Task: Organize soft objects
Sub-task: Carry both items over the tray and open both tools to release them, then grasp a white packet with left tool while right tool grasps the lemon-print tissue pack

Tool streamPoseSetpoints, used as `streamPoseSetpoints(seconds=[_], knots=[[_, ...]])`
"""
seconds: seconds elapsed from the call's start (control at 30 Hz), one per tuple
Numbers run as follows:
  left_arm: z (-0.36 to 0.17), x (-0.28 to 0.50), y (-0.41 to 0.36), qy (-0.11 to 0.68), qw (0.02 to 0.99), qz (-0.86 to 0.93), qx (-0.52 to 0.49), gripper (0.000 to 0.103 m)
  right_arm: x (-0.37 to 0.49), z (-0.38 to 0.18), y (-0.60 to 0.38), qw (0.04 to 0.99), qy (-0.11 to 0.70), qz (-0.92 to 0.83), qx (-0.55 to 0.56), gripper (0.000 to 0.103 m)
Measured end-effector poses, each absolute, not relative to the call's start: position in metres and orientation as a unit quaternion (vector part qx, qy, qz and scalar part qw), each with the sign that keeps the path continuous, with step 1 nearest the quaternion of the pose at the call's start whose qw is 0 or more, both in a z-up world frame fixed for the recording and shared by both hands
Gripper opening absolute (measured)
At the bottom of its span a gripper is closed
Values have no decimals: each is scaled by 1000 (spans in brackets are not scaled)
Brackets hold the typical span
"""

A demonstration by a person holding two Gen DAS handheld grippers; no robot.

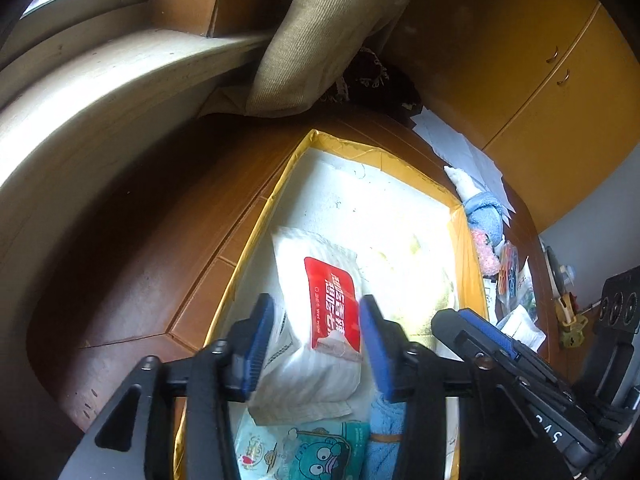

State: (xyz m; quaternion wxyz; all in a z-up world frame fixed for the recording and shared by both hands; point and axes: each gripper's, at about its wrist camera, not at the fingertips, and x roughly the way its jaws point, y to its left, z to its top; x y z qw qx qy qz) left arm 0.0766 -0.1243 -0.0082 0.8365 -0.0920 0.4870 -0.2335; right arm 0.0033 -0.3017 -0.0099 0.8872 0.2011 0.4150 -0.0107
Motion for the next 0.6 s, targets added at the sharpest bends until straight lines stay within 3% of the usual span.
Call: streamPoseSetpoints(seconds=[0.07,0.17,0.4,0.6], knots=[[4,70,-116,466,848,-229,-104,61,-4,-3,-304,890,403,-4,211,54],[22,55,-106,432,867,-226,-101,72,-26,14,-306,904,375,12,205,55],[41,15,-119,393,875,-272,-80,72,-109,40,-322,930,304,53,201,57],[36,-20,-168,405,846,-339,-64,72,-162,20,-354,924,289,29,249,57]])
